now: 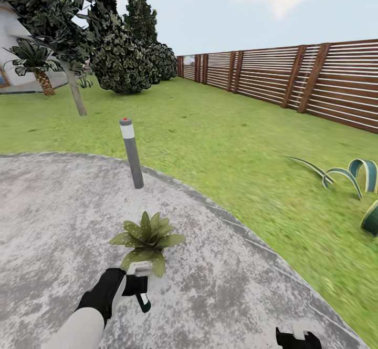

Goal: Pick up the pesticide atomizer in the garden and spray insectifuge to fully cover both potted plants in the garden.

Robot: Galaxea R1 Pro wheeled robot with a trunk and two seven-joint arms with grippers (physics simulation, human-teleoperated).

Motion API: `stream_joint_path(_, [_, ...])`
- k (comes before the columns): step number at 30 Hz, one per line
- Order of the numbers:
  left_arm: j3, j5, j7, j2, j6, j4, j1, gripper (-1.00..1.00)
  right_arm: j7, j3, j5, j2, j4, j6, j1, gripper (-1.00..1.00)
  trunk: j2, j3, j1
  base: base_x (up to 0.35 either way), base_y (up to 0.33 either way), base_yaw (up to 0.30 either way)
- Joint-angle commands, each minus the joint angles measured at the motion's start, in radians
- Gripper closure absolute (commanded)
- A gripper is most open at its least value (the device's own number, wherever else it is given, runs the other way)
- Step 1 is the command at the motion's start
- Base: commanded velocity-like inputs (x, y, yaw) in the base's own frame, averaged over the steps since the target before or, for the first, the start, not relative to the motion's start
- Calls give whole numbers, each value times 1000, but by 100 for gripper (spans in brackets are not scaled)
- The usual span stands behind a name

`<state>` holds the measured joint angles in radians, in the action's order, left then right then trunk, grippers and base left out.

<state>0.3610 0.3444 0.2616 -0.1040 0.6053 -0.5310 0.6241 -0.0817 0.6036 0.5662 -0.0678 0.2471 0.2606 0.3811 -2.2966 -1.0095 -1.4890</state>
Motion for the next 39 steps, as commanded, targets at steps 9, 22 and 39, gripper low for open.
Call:
stream_joint_path(9, [27, -3, -61, -8, 2, 19, -4, 100, -3, 7, 9, 0, -1, 5, 1, -100, 0, -1, 0, 0, 0, 81])
stream_joint_path(22, [26, -3, -59, -6, 13, 65, -1, 100, -3, 8, 9, 1, 0, 6, 1, -100, 0, -1, 0, 0, -77, 107])
stream_joint_path(39, [-9, 4, -50, -13, 138, 71, 2, 100, -6, 8, 9, 3, 0, 8, 1, -100, 0, -1, 0, 26, -1, 232])
